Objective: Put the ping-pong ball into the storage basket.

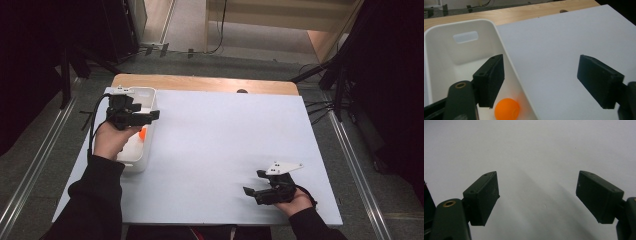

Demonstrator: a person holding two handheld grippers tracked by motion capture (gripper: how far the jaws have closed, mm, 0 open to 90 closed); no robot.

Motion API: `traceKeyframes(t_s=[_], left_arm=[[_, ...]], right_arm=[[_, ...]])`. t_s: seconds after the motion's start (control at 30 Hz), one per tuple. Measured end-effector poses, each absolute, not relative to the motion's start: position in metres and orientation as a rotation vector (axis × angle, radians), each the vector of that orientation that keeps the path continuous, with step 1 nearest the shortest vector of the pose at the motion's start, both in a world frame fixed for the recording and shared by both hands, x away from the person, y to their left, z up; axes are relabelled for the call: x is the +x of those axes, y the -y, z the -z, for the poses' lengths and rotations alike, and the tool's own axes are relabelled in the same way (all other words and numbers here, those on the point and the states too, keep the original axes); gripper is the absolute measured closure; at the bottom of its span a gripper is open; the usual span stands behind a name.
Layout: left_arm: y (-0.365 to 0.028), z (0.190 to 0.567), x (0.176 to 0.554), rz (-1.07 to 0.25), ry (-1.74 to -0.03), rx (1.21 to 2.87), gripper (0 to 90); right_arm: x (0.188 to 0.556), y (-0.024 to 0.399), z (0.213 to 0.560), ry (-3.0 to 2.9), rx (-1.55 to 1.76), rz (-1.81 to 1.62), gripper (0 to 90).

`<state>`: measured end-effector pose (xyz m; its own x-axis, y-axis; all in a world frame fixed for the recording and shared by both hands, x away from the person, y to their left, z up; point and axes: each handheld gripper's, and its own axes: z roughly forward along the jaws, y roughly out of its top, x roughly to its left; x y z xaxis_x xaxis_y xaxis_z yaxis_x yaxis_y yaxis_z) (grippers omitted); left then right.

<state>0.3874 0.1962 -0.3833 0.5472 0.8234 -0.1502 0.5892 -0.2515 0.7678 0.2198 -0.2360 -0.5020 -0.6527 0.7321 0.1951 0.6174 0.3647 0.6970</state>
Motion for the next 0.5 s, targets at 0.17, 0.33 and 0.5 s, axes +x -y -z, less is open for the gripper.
traceKeyframes(t_s=[0.17, 0.33, 0.5], left_arm=[[-0.192, 0.382, 0.385, -0.319, -1.089, 1.975, 21.5], [-0.189, 0.38, 0.382, -0.282, -1.035, 1.997, 21.5], [-0.184, 0.379, 0.379, -0.244, -0.991, 1.998, 21.6]], right_arm=[[0.22, 0.236, 0.502, -2.47, 1.232, -1.162, 17.4], [0.22, 0.236, 0.502, -2.471, 1.23, -1.164, 17.4], [0.22, 0.236, 0.502, -2.471, 1.232, -1.163, 17.4]])
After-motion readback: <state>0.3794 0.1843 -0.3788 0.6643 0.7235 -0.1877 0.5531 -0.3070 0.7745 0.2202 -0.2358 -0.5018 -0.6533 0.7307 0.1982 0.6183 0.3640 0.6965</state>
